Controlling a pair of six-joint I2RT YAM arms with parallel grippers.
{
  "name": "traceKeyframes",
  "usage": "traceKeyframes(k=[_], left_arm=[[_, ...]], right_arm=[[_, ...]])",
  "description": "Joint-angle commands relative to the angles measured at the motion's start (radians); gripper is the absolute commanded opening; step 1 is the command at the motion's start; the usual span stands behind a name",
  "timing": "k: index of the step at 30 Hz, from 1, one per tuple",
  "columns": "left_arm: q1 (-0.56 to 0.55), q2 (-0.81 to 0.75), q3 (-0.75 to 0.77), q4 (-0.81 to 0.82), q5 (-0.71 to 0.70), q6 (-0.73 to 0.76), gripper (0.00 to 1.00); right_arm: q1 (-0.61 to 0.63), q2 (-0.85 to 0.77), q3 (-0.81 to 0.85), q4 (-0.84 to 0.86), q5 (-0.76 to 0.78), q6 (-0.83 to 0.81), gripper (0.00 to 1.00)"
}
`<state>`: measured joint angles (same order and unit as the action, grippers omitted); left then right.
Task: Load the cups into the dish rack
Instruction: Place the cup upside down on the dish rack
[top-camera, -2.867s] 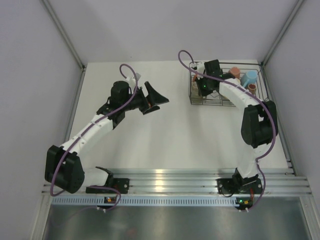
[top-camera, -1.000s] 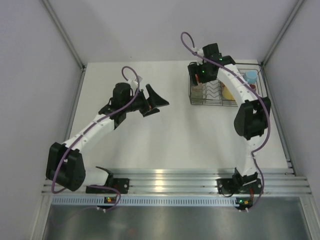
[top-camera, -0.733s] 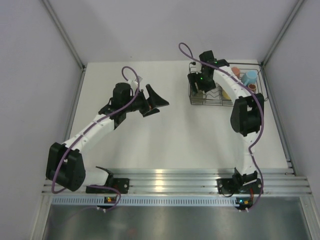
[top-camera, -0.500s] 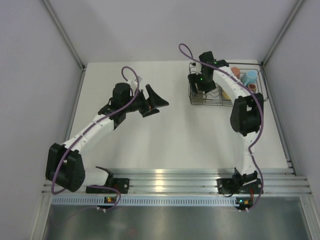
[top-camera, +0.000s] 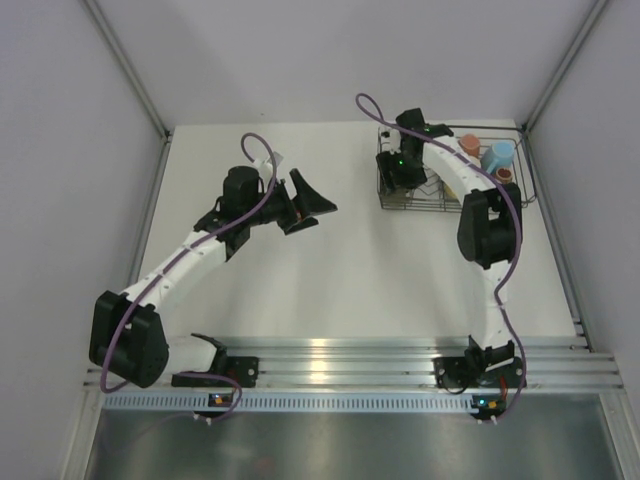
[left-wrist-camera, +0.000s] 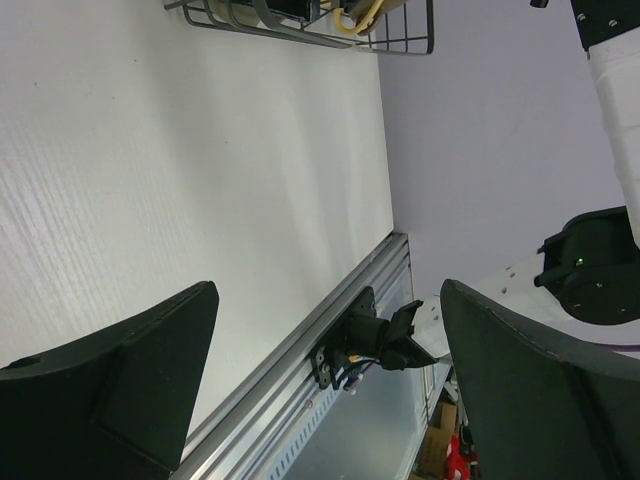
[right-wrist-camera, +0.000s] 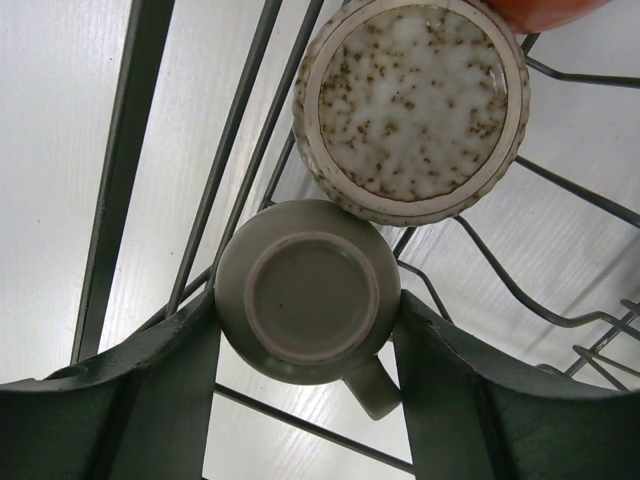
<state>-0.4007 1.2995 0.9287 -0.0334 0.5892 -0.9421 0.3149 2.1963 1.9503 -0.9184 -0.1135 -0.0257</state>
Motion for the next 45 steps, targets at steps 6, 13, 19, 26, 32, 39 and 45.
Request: traceKeyframes(k=[6,13,19,26,32,39,45], left_arm=[[-0.001,-0.026,-0.008,0.003,0.012,0.011,0.98],[-0.001,-0.032,-0.011,0.003,0.011,0.009,0.98],[-0.001,-0.042,-0.016,0.001,0.001,0.008,0.98],[-0.001,-0.042,-0.014,0.001,-0.003,0.008,0.98],[-0.001,-0.045,-0.014,-0.003,-0.009,0.011,0.98],[-0.001,-0.036,-0.005,-0.002,-0.002,0.012,0.98],[-0.001,-0.040,-0.004,-0.002,-0.002,0.014,0.98]], right_arm=[[0.003,-0.052,-0.109,0.088,0.032,-0.083,0.00],[0.003,-0.093,-0.191,0.210,0.087,-0.180,0.00],[-0.005,-0.069,-0.188,0.262,0.043,-0.223,0.00],[-0.017,-0.009,-0.179,0.294,0.011,-0.223,0.00],[-0.016,0.028,-0.195,0.286,0.067,-0.253,0.00],[-0.017,0.023,-0.245,0.305,0.207,-0.298,0.00],[-0.025,0.037,-0.234,0.299,0.259,-0.300,0.02]])
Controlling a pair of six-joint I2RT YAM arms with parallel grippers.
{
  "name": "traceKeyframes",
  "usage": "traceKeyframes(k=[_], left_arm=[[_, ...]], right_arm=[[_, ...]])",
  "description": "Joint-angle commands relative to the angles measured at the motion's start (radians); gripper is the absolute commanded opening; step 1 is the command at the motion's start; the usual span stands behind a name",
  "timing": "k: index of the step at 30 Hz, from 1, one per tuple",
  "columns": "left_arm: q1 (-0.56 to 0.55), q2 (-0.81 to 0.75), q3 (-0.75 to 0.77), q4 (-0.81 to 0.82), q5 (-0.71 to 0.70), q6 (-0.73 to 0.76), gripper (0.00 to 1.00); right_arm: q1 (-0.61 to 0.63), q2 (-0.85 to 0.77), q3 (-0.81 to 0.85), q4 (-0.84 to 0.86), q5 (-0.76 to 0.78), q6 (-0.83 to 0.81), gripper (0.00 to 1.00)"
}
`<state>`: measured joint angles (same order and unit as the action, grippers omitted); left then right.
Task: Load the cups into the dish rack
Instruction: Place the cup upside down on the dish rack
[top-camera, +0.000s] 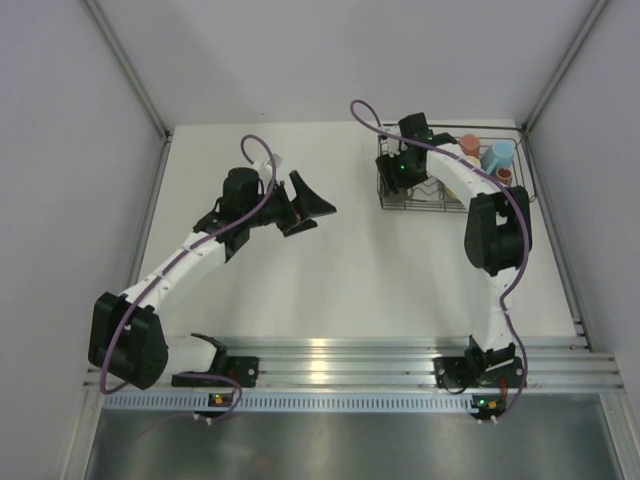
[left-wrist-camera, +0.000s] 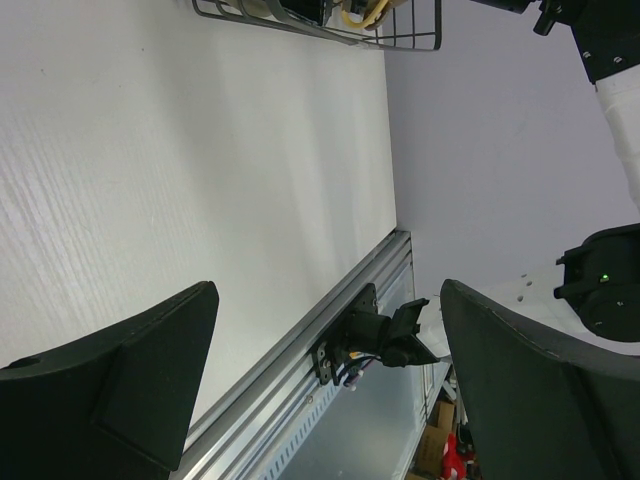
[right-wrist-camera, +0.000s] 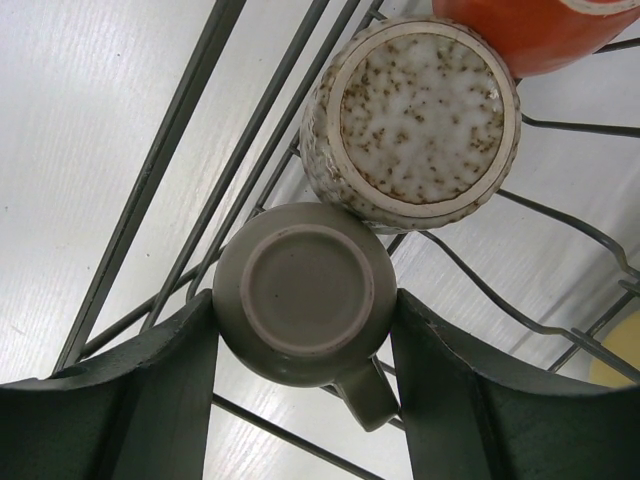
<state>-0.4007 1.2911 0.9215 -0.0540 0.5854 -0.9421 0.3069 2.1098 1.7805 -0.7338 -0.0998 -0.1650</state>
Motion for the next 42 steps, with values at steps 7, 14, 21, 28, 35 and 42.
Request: traceKeyframes(k=[7,14,21,28,35,42], left_arm=[[-0.001,-0.033,0.000,0.017,0.004,0.016,0.98],[-0.001,-0.030,0.004,0.016,0.010,0.017,0.98],[-0.001,-0.021,0.017,0.016,0.022,0.028,0.98],[-0.001,-0.010,0.028,0.014,0.031,0.037,0.98],[0.000,0.014,0.140,-0.081,0.014,0.161,0.98],[0.037,0.007,0.255,-0.179,-0.047,0.321,0.98]], right_arm=[[-0.028,0.108,-0.059,0.106,0.175,-0.122,0.54],[-0.026,-0.005,-0.127,0.154,0.155,-0.117,0.99],[-0.029,-0.135,-0.161,0.195,0.117,-0.107,0.99],[-0.028,-0.269,-0.141,0.162,0.029,-0.087,0.99],[-0.061,-0.459,-0.173,0.152,0.020,-0.002,0.99],[-0.212,-0.617,-0.242,0.134,0.011,0.122,0.99]])
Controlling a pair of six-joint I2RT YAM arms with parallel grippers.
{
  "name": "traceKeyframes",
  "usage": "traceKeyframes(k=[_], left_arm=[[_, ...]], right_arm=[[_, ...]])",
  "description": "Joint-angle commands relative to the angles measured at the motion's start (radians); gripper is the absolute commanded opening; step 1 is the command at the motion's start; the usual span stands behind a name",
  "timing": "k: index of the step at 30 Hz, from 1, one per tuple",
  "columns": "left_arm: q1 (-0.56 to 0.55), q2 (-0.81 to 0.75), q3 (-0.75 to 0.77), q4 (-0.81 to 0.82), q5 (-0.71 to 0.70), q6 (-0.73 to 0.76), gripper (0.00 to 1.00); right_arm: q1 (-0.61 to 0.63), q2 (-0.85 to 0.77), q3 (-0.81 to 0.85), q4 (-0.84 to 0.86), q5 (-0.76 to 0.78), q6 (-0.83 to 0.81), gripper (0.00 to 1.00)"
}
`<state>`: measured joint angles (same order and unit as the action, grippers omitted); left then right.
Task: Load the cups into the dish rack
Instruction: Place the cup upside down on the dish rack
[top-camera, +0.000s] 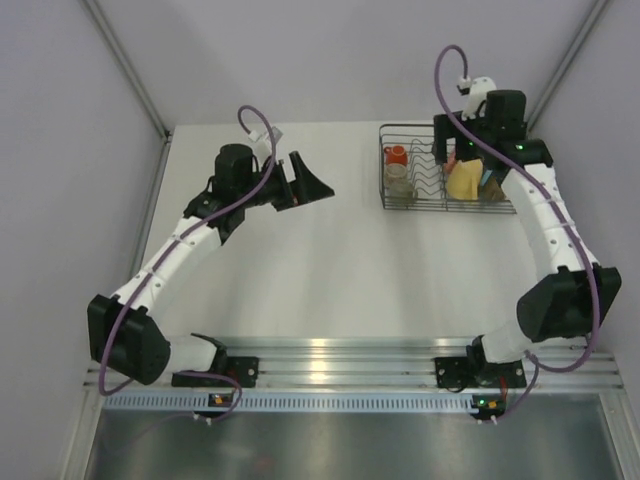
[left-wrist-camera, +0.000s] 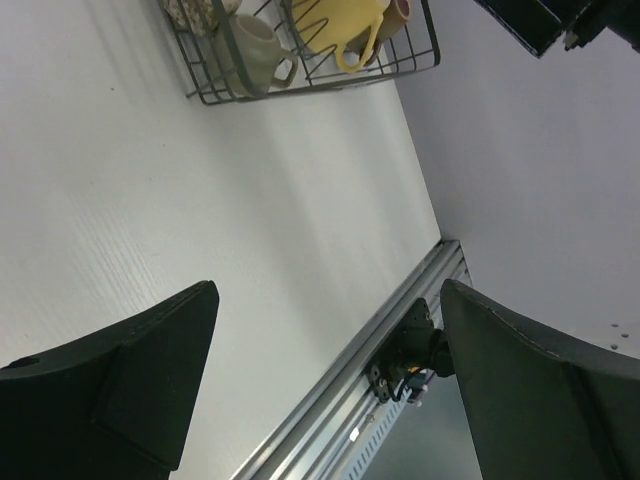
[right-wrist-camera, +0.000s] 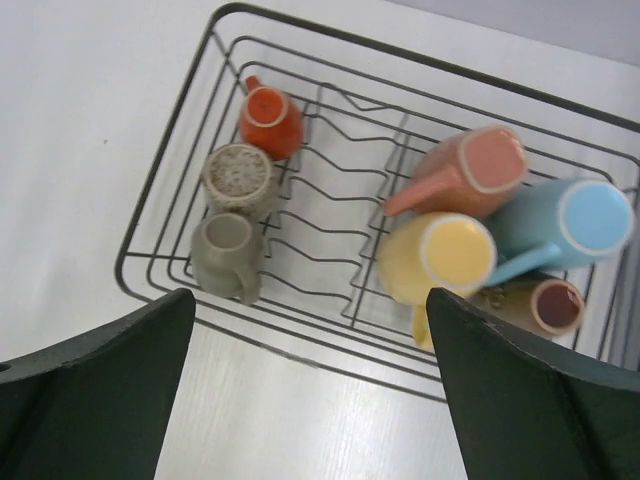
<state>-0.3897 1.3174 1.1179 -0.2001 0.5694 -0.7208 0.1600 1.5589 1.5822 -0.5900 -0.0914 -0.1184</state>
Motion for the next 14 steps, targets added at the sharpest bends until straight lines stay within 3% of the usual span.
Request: traceKeyframes(k=[1,14], left_arm=[[0.038,-0.020,0.060,-0.032,-0.025,0.101,0.98],[0.219,-0.032,0.049,-0.033,0.066,0.133,0.98]], right_arm=[[-0.095,-0.098,-0.059,-0.011,0.005,0.088,1.00],[-0.201,-0.237,-0.226,0.012,0.045,0.100,0.99]])
